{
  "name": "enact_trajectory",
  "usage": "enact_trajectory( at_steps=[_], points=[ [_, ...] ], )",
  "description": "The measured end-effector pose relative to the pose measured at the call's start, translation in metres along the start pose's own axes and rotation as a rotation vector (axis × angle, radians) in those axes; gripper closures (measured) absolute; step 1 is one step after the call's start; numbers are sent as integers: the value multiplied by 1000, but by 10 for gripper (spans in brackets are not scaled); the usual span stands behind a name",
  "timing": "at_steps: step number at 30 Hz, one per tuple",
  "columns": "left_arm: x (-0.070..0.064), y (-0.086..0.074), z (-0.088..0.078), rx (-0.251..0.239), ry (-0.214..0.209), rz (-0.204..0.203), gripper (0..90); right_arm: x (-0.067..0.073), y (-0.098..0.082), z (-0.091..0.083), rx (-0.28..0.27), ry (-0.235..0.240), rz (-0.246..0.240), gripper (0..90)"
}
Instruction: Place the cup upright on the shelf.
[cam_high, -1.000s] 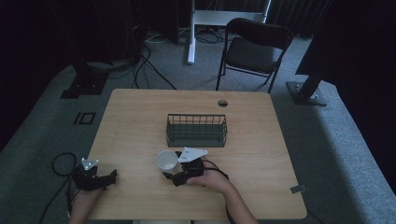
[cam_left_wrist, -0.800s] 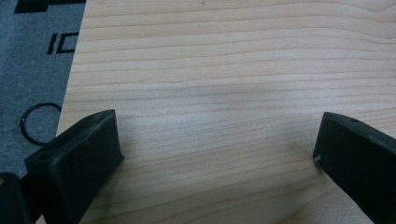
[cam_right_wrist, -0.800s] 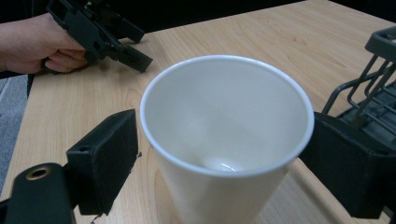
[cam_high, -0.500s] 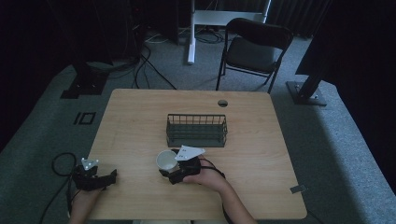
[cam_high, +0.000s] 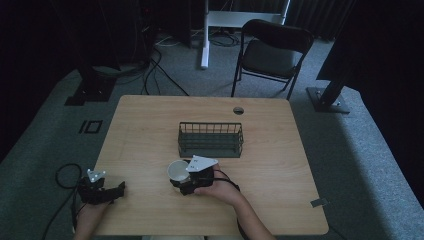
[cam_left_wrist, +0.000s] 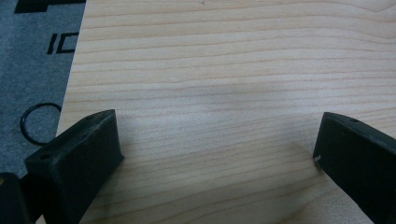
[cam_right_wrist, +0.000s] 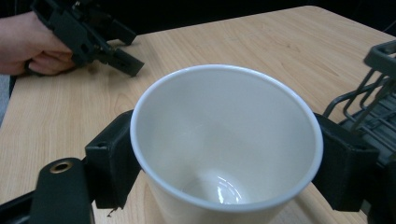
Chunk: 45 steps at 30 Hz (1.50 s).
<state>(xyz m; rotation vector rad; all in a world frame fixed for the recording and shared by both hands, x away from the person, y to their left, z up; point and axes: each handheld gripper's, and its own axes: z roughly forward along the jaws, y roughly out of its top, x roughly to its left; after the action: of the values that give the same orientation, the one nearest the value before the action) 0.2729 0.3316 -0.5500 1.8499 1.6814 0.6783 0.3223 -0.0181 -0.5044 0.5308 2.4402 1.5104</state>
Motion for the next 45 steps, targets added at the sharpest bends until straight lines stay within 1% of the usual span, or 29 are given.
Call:
enact_trajectory(
  at_steps=[3, 5, 7, 11, 15, 19, 22, 29, 37, 38, 39, 42, 45],
  points=[
    [0, 0, 0, 0, 0, 0, 9, -1, 4, -3, -19, -1, 4, 198],
    [0, 0, 0, 0, 0, 0, 9, -1, 6, -5, -23, 2, 6, 198],
    [0, 0, 0, 0, 0, 0, 9, -2, 12, -8, -27, -1, -3, 198],
    [0, 0, 0, -1, 0, -1, 9, -3, 16, -11, -36, -2, -7, 198],
    [0, 0, 0, 1, 1, 2, 9, -5, 23, -16, -56, 3, 10, 198],
    [0, 0, 0, -3, 0, -2, 9, -7, 31, -19, -64, 2, 4, 198],
    [0, 0, 0, 1, 0, -1, 9, -8, 38, -22, -89, -3, 5, 198],
    [0, 0, 0, -1, 0, 0, 9, -15, 50, -29, -130, -52, 6, 199],
    [0, 0, 0, 1, 0, 1, 9, -22, 59, -33, -135, -79, 10, 198],
    [0, 0, 0, 1, 0, 1, 9, -25, 62, -34, -136, -95, 8, 198],
    [0, 0, 0, 0, 0, 1, 9, -27, 63, -35, -135, -96, 6, 199],
    [0, 0, 0, 0, 0, 1, 9, -33, 70, -39, -143, -121, 2, 199],
    [0, 0, 0, -2, 0, 0, 9, -42, 78, -48, -160, -145, 4, 199]
  ],
)
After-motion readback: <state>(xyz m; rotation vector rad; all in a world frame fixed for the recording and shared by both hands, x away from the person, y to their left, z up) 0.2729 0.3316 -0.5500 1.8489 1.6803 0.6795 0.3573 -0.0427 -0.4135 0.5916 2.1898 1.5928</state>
